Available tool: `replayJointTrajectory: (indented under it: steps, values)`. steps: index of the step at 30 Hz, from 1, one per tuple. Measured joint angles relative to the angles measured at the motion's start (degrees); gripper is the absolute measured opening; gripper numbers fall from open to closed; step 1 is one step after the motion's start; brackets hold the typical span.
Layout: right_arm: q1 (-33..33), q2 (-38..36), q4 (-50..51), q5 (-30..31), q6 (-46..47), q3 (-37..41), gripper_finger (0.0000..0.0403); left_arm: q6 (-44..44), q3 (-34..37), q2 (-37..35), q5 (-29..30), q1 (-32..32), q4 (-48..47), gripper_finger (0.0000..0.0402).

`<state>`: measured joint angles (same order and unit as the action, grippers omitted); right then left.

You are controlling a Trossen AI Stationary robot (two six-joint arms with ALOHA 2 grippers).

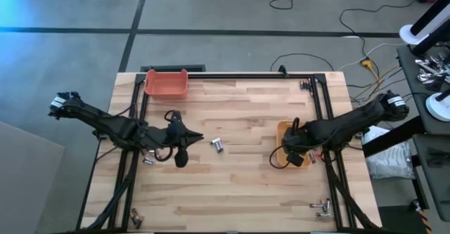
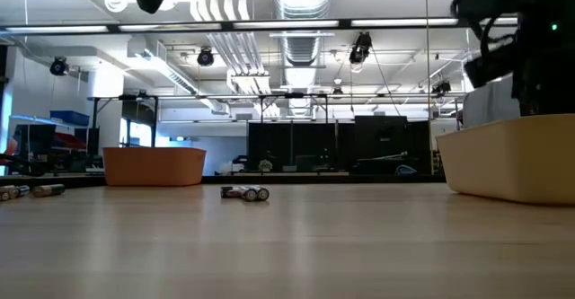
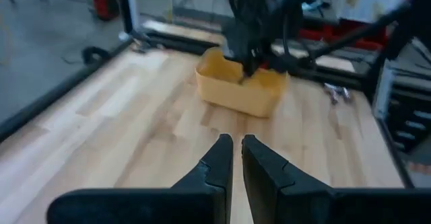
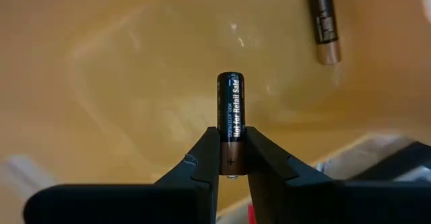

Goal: Sort batteries
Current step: Put the black battery into the yellow bin

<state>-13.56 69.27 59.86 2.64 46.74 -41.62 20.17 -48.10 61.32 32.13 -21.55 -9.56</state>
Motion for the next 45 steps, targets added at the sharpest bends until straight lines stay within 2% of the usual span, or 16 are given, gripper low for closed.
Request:
replayJointTrajectory:
  steps: [6,8,10,16,20,24,28,30,32,37,41,45]
  values:
    - [2.3,2.5,-7.8,0.1,-0.2,4.6,0.0063,-2.2,0.0,1.2,15.7,0.7,4.8,0.0015]
    - [2.9,3.5,-8.5,0.1,-1.4,5.3,0.0062,-1.8,0.0,1.2,18.0,1.8,6.2,0.0015]
    - [3.5,4.3,-8.1,0.0,-3.3,5.4,0.0062,0.5,0.0,1.2,17.5,3.6,8.0,0.0015]
    - [5.1,3.4,-0.3,-3.2,-7.5,-0.4,0.0103,3.8,0.0,2.0,3.0,12.0,10.3,0.0015]
    - [6.5,1.8,9.1,-2.0,-12.4,-8.4,0.0148,4.4,0.0,3.9,-1.7,17.4,12.3,0.0015]
    - [11.6,0.9,14.4,1.4,-12.4,-15.9,0.0184,4.1,0.0,6.0,-2.8,20.9,13.8,0.0015]
    - [22.4,1.0,13.3,6.7,-12.3,-20.8,0.0194,1.5,0.0,8.0,-2.9,24.2,14.0,0.0015]
    - [30.1,1.4,11.6,6.9,-13.3,-21.6,0.019,0.6,0.0,8.8,-4.3,26.3,14.0,0.0015]
    - [38.5,2.3,10.2,6.1,-14.4,-21.8,0.0182,-0.8,0.0,9.4,-9.2,28.9,14.0,0.0015]
    - [57.4,6.0,5.2,5.6,-17.9,-21.2,0.0162,-6.4,0.0,10.7,-28.0,34.3,14.2,0.0015]
    - [66.0,11.7,-0.3,5.5,-19.7,-22.0,0.0149,-10.1,0.0,11.3,-33.2,36.8,14.2,0.0015]
    - [69.3,19.7,-1.8,6.7,-21.2,-25.4,0.0144,-13.7,0.0,10.8,-36.2,38.1,13.8,0.0015]
